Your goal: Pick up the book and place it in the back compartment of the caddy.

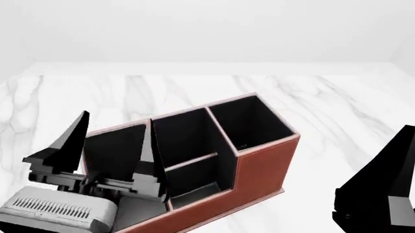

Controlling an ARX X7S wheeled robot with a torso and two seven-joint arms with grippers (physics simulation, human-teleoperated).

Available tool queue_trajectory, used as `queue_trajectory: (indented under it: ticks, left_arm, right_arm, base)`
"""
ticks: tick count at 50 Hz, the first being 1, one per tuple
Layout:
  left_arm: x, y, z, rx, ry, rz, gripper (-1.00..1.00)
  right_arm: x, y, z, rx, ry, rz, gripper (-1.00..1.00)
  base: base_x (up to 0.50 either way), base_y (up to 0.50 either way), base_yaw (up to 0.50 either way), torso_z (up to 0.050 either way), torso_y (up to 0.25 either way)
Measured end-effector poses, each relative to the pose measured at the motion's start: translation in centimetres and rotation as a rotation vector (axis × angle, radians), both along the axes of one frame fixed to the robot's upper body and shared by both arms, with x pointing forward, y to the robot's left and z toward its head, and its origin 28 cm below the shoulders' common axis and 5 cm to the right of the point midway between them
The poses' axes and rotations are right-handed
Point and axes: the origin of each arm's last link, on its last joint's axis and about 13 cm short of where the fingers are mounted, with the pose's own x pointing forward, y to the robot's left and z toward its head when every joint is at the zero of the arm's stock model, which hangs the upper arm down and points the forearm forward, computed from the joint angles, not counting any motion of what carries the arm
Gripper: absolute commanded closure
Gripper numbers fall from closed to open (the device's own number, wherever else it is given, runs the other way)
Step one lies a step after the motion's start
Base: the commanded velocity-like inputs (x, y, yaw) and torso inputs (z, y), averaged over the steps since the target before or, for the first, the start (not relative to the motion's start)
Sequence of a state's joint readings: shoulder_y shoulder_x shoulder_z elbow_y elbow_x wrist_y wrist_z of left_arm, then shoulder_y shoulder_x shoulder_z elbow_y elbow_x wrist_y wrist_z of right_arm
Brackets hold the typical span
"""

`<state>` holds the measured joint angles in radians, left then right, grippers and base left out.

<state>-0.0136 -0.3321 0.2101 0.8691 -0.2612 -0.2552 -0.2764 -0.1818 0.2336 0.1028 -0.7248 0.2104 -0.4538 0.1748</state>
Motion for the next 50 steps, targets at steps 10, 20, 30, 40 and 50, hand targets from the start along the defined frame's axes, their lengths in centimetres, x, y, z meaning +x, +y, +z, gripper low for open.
queue_trajectory:
  ticks: [10,20,30,40,50]
  left_arm:
    - [1.7,-2.4,1.1,0.170,0.133,-0.313,-1.00]
    - [2.5,-4.6,1.1,0.381,0.213,-0.523,-1.00]
    - [3.2,-5.9,1.4,0.568,0.268,-0.675,-1.00]
    - [3.9,-5.9,2.2,0.708,0.312,-0.788,-1.00]
    - [4.5,-5.5,2.9,0.812,0.369,-0.908,-1.00]
  right_arm:
    - [-0.1,0.0,0.2,-0.002,-0.010,0.003,-1.00]
    - [-0.2,0.1,0.3,-0.001,-0.016,0.005,-1.00]
    - [-0.2,0.1,0.4,0.000,-0.016,0.008,-1.00]
    - [-0.1,0.1,0.2,0.001,-0.011,0.011,-1.00]
    - [0.0,0.2,0.1,0.000,-0.003,0.014,-1.00]
  base:
    - [0.00,0.00,0.00,0.000,0.000]
    - [0.00,0.00,0.00,0.000,0.000]
    - [0.00,0.00,0.00,0.000,0.000]
    - [0.00,0.00,0.00,0.000,0.000]
    - [0.00,0.00,0.00,0.000,0.000]
